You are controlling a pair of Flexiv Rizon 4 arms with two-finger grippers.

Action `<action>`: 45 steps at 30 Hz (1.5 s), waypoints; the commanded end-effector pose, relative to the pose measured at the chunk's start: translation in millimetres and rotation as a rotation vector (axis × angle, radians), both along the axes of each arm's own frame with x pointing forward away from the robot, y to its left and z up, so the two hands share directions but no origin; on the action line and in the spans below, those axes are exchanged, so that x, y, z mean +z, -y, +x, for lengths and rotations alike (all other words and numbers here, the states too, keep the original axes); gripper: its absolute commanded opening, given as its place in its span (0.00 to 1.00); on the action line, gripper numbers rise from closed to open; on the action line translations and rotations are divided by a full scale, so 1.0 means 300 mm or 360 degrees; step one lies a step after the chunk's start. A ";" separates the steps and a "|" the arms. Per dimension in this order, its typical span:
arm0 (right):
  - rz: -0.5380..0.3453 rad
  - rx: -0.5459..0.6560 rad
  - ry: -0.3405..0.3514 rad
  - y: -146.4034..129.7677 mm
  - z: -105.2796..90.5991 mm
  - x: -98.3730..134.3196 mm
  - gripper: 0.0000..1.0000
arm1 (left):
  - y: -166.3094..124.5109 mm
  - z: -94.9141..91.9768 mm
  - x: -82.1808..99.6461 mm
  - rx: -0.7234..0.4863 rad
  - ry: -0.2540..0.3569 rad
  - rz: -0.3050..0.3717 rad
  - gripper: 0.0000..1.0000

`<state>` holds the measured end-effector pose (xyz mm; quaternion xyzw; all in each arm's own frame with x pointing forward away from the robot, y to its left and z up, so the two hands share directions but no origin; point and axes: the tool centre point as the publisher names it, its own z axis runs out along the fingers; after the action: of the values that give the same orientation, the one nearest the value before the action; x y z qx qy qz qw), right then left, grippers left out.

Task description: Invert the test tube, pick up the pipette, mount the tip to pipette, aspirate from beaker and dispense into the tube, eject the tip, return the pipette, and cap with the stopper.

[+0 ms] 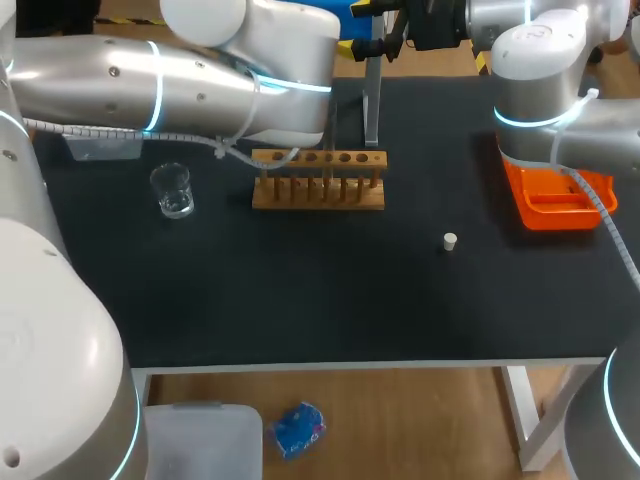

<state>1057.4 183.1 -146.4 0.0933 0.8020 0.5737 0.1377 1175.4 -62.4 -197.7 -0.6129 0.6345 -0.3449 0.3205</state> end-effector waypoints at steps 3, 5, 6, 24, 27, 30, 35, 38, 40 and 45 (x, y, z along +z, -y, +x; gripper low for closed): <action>-0.0003 0.0004 -0.0003 0.003 0.001 0.001 1.00 | 0.000 -0.004 0.012 0.0017 -0.0012 -0.0002 1.00; -0.0003 0.0004 -0.0003 0.003 0.001 0.001 1.00 | -0.002 -0.009 0.018 0.0017 -0.0009 -0.0002 1.00; -0.0003 0.0004 -0.0003 0.003 0.001 0.001 1.00 | -0.002 -0.010 0.021 0.0018 -0.0006 -0.0002 1.00; -0.0003 0.0004 -0.0003 0.003 0.001 0.001 1.00 | -0.075 -0.127 0.212 -0.0626 0.0306 -0.0018 1.00; -0.0003 0.0004 -0.0003 0.003 0.001 0.001 1.00 | -0.098 -0.172 0.242 -0.0863 0.0383 -0.0058 1.00; -0.0003 0.0004 -0.0003 0.003 0.001 0.001 1.00 | -0.108 -0.214 0.257 -0.1060 0.0397 -0.0051 1.00; -0.0003 0.0004 -0.0003 0.003 0.001 0.001 1.00 | -0.073 -0.299 0.273 -0.1459 0.0401 -0.0059 1.00; -0.0003 0.0004 -0.0003 0.003 0.001 0.001 1.00 | -0.022 -0.366 0.263 -0.1753 0.0321 -0.0024 1.00; -0.0003 0.0004 -0.0003 0.003 0.001 0.001 1.00 | -0.022 -0.366 0.263 -0.1753 0.0321 -0.0024 1.00; -0.0003 0.0004 -0.0003 0.003 0.001 0.001 1.00 | -0.022 -0.366 0.263 -0.1753 0.0321 -0.0024 1.00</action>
<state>1057.4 183.1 -146.4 0.0933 0.8020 0.5737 0.1377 1071.3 -67.0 -119.8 -0.2964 0.7701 -0.4738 0.3075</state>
